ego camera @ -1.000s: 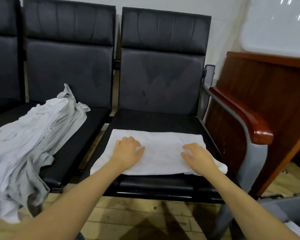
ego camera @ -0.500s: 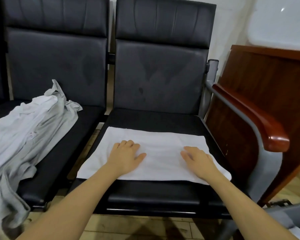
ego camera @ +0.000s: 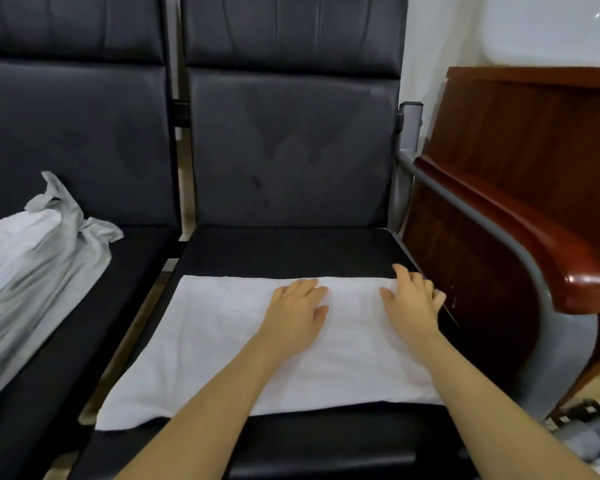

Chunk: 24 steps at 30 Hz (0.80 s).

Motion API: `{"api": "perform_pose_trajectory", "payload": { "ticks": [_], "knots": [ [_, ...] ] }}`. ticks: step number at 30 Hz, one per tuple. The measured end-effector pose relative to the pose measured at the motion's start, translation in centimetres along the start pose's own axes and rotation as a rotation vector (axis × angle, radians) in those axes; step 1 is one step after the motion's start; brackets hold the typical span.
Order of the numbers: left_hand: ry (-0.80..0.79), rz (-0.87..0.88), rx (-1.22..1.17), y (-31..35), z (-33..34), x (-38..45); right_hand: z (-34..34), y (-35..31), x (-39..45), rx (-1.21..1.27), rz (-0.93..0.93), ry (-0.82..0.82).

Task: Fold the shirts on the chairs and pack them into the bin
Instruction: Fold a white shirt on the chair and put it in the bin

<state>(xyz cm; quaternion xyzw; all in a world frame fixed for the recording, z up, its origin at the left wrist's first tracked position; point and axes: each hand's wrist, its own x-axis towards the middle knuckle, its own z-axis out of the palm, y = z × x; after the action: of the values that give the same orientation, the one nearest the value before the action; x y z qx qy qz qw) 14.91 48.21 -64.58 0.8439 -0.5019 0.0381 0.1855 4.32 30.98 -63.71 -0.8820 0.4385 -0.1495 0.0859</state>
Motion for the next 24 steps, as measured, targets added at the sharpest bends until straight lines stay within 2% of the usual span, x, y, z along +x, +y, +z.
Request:
{"api": "perform_pose_trajectory", "payload": {
  "ticks": [3,5,9,12,16,18,20,21,23,24],
  "knots": [
    [0.004,0.157,-0.025,-0.2,0.6,0.5,0.5,-0.2,1.0,0.026,0.035,-0.038],
    [-0.031,0.192,0.016,-0.3,0.6,0.8,0.8,-0.5,1.3,0.041,0.004,-0.04],
    [-0.252,0.063,0.029,-0.8,0.9,1.1,1.1,-0.2,1.7,0.076,-0.057,0.034],
    [-0.328,0.002,0.062,-0.5,0.9,1.2,0.8,0.7,2.1,0.005,-0.037,0.144],
    [-0.3,-0.044,0.111,-0.2,0.8,0.8,1.1,-0.6,1.4,-0.072,-0.045,0.248],
    [-0.209,-0.044,0.135,-0.1,0.5,0.7,1.2,-2.0,0.9,-0.003,-0.18,0.303],
    [-0.109,-0.03,0.185,-0.1,0.3,0.6,1.2,-3.5,0.4,0.102,-0.371,0.231],
    [-0.095,-0.028,0.2,-0.1,0.2,0.5,1.2,-4.0,0.1,0.179,-0.43,0.138],
    [-0.168,-0.07,0.176,-0.4,0.3,0.2,1.6,-4.2,-0.3,0.297,-0.474,-0.064],
    [-0.231,-0.107,0.157,-0.6,0.3,0.1,1.9,-3.9,-0.4,0.27,-0.477,-0.164]
  ]
}}
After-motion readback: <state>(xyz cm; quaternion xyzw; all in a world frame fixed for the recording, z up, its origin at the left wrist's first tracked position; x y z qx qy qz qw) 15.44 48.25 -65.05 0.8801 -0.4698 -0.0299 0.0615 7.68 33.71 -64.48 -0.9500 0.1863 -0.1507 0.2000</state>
